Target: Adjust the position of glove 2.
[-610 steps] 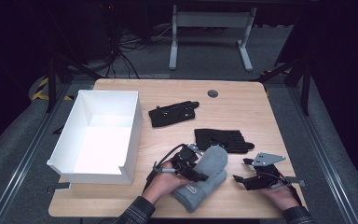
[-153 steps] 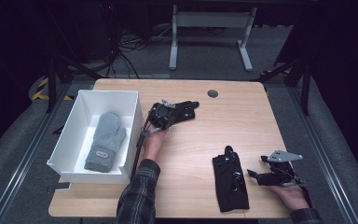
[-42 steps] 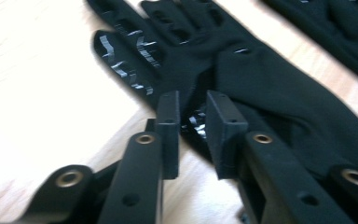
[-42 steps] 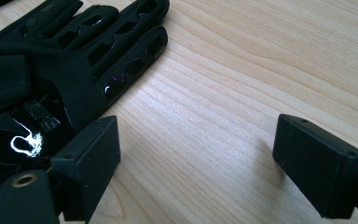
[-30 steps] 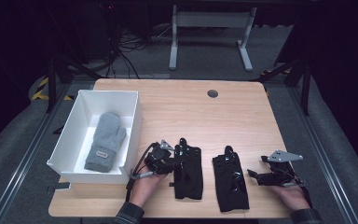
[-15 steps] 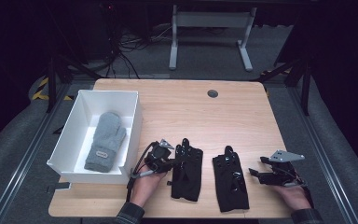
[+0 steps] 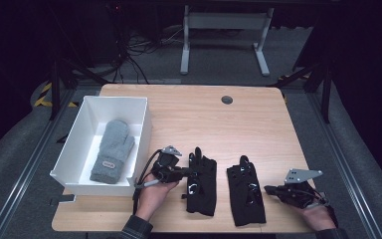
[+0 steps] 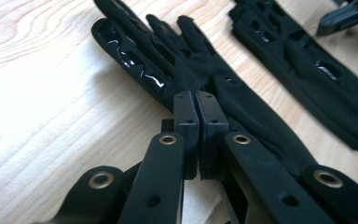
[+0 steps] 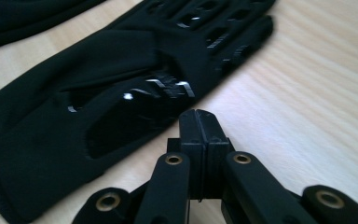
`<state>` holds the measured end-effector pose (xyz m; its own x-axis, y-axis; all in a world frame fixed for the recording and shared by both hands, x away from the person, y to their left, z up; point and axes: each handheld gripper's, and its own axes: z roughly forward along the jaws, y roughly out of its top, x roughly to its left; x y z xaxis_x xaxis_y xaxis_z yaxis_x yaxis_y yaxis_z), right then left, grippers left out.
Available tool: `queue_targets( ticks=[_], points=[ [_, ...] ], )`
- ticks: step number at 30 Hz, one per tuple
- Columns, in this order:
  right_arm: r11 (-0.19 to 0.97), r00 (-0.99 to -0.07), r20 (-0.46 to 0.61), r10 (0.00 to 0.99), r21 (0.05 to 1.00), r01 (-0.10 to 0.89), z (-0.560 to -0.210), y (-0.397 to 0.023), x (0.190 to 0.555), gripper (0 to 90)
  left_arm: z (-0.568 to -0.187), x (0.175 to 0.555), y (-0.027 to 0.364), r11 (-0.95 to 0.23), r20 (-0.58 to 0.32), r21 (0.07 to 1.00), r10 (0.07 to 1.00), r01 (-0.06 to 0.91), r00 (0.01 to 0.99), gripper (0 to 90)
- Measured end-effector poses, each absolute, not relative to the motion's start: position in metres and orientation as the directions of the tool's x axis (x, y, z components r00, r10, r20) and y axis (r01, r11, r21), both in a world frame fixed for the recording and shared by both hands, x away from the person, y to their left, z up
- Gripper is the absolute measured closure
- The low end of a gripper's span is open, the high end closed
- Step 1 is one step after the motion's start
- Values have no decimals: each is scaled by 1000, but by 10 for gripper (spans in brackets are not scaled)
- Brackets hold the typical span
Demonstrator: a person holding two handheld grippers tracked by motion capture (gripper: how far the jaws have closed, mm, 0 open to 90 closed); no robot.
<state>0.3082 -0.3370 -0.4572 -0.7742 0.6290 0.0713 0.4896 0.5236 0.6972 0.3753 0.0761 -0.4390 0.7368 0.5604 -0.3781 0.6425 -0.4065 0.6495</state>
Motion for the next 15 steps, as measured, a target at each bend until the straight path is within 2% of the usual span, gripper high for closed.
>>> queue_targets(
  ticks=[15],
  points=[
    [560,-829,97,551,693,453,-458,-303,309,900,-433,374,77,-395,-412,660,522,640,747,891]
  ],
)
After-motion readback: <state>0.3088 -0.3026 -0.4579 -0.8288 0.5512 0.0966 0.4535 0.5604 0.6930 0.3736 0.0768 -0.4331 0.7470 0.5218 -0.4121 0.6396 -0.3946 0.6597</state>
